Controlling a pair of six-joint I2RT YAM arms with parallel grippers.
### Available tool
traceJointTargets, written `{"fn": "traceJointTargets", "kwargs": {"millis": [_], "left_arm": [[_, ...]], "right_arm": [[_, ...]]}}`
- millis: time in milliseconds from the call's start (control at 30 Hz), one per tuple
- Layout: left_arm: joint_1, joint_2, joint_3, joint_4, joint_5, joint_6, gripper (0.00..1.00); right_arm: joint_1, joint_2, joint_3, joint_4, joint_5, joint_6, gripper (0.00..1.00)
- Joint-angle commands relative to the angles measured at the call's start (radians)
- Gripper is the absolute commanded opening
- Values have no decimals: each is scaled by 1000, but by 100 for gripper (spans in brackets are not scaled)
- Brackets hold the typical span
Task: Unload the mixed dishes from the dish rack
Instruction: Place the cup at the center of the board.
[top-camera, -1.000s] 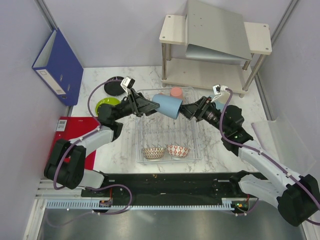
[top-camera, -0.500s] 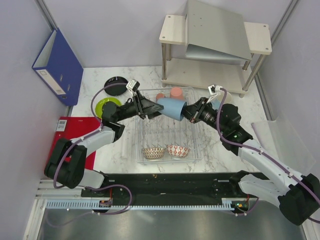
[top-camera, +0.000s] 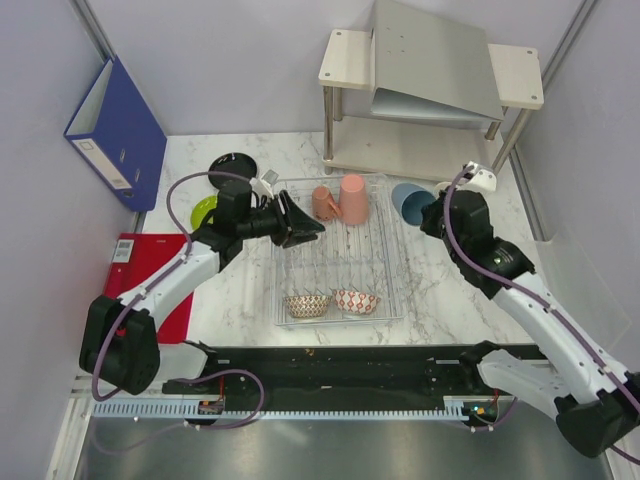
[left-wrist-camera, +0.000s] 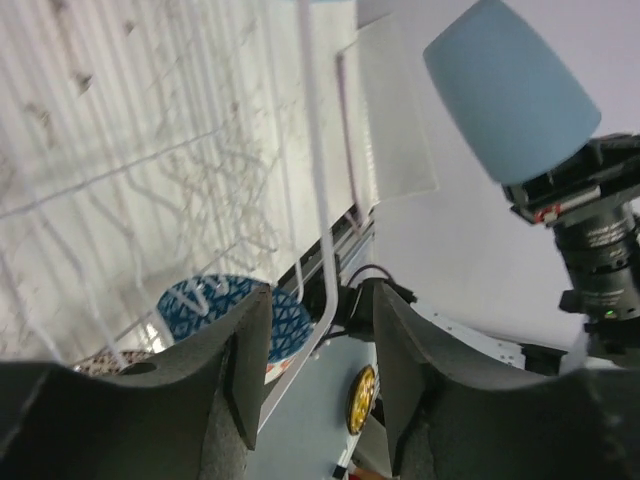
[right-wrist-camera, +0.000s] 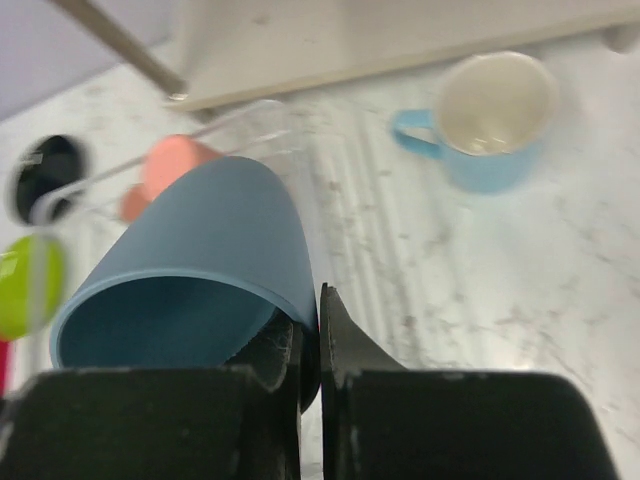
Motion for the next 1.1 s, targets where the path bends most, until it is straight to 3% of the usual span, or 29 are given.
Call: {"fn": "traceJointTargets", "kwargs": {"millis": [0,133,533,733,900,1067], "left_arm": [[1,-17,-32,-136,-8,81,50],[1,-66,-26,-189,-25,122,50],[1,-118,-24,-265,-43,176,49],[1,-130,-33,-268,-42,174,49],[1,-133,-36,-275,-40,182,49],[1,-115,-36,-280,-31,180,49]], "right_arm": [[-105,90,46,-268,112,48,0],[-272,76,0,-285,27,119,0],[-398,306,-12,-274,-187,148,0],[-475,343,21,-297,-204,173,0],[-556,288,57,-358,-129,108,0],[-599,334,92,-369,-62,120,0]]}}
